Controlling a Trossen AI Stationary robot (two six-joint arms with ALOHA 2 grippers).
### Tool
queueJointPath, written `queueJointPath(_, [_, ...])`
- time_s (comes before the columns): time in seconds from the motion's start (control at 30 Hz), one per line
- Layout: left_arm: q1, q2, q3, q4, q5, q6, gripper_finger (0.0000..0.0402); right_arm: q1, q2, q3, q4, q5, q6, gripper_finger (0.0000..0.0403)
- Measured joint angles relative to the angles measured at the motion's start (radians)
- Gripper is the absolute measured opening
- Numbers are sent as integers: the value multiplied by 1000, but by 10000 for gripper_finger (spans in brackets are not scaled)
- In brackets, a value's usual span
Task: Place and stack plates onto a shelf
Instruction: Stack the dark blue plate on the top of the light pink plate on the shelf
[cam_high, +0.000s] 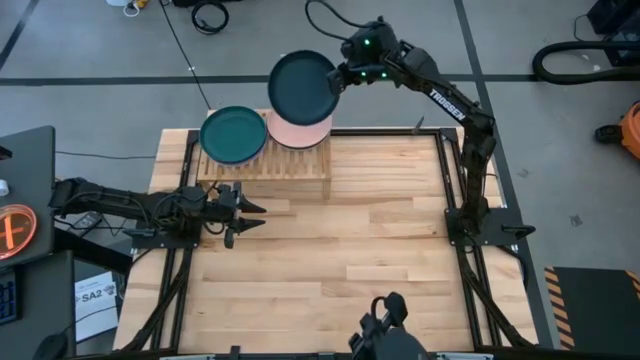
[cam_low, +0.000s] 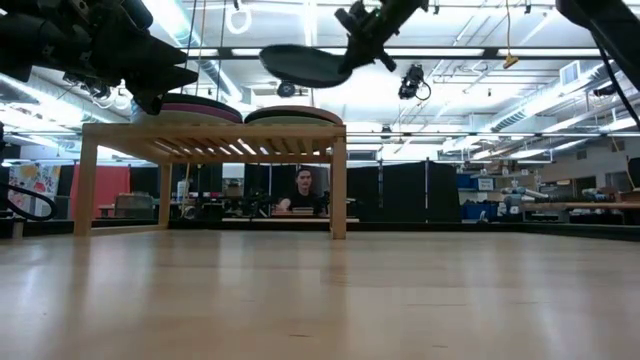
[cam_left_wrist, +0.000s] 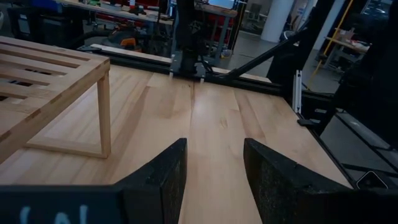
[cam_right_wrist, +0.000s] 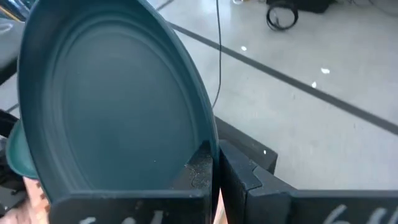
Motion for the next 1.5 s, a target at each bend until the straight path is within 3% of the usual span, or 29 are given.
queueJointPath(0.7, [0,0,0,0,0,0,165,4,1,-262,109,-81,79,19])
queueJointPath(1.1, [0,0,0,0,0,0,165,9,1,-281,105,-167,79,20])
queueJointPath(1.5, [0,0,0,0,0,0,165,10,1,-281,104,-169,79,25])
